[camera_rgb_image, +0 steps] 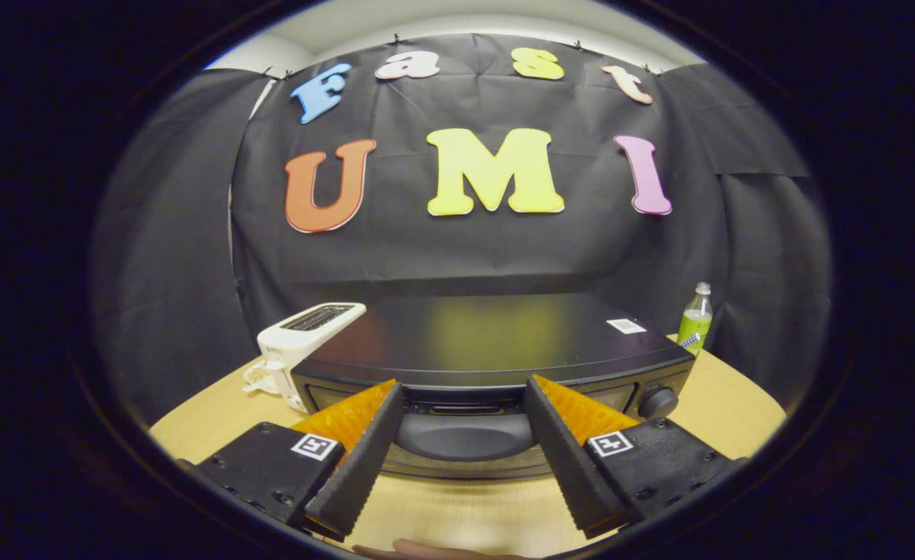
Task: Open the toaster oven, put the food inside, and close the toaster oven door.
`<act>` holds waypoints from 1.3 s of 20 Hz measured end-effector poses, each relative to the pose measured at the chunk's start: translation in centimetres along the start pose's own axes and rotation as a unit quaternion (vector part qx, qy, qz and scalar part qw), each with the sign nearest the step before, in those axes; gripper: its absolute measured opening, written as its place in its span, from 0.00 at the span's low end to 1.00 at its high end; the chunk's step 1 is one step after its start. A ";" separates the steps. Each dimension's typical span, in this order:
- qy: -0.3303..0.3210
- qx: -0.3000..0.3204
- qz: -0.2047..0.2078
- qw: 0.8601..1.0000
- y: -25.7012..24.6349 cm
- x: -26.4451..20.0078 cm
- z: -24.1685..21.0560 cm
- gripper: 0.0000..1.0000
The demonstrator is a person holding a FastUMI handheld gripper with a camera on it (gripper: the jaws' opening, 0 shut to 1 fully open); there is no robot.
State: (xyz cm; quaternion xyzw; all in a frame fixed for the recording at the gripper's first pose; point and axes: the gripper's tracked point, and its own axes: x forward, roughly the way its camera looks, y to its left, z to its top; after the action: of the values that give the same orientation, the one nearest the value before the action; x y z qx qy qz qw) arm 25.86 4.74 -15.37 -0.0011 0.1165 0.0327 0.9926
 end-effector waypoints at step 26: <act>0.151 -0.044 0.000 0.988 0.0 -10.8 -14.2 1.00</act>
State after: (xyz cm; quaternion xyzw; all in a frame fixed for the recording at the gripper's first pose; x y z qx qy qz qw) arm 12.12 3.87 -26.67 -0.0499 0.2634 0.0368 0.9627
